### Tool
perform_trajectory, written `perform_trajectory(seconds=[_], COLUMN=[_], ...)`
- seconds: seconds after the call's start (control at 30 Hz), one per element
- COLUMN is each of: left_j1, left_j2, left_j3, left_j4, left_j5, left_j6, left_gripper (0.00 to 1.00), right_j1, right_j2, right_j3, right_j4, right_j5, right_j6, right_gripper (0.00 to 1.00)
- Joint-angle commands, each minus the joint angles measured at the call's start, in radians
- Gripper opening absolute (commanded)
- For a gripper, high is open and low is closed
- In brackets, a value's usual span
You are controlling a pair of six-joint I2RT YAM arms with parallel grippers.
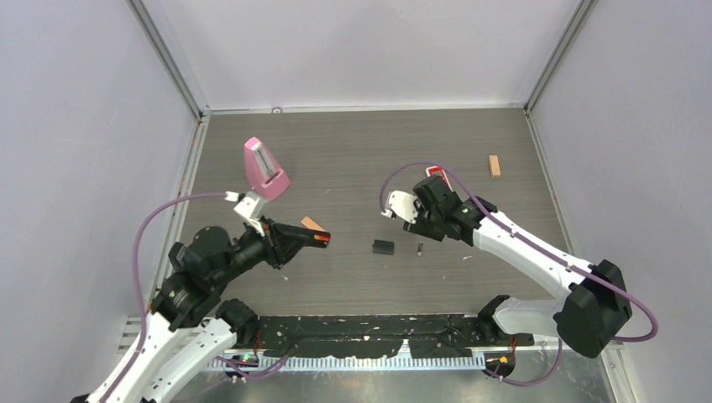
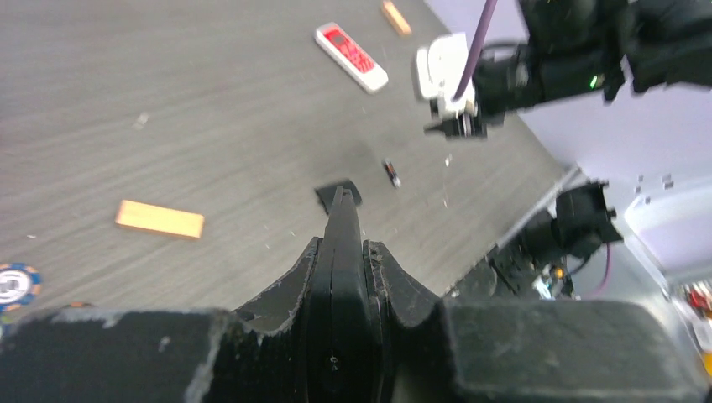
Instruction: Load the batteries into the remote control
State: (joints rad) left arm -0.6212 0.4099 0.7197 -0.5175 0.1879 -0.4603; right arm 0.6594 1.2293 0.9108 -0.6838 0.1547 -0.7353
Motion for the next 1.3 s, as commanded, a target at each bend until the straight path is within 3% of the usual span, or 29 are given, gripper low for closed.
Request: perform_trajectory(seconds=[0.0,0.43,0.93,1.17,1.27], left_j1=[0.003,0.003,0.002,0.003,0.002], left_j2=[-0.074,-0.078,-0.114,-0.117,-0.117], left_j3=[0.070,0.056,0.054,0.060,0.060], left_j4=[0.001,-0.006,-0.035,-0.044,-0.047], left_j5=[-0.180,-0.180,-0.239,-0.247,-0.252], left_j6=[-0.011,-0.047,-0.035,-0.029,-0.028], left_gripper=[0.00,0.00,0.00,0.00,0.00], right_j1=[0.030,0.119,0.121,0.129,0.132], right_j2=[0.027,0.056,0.146,0.182,0.176], right_j3=[-0.042,-0.263,-0.191,-0.156,-0.160], right_j4=[0.016,0.351,0.255,0.194,0.225], right_j5=[-0.047,0.077,-0.105,-0.117,-0.038], right_j6=[-0.163,-0.294,-0.268,-0.253,-0.250], right_gripper=[0.49,0.48,0.45,0.46,0.46])
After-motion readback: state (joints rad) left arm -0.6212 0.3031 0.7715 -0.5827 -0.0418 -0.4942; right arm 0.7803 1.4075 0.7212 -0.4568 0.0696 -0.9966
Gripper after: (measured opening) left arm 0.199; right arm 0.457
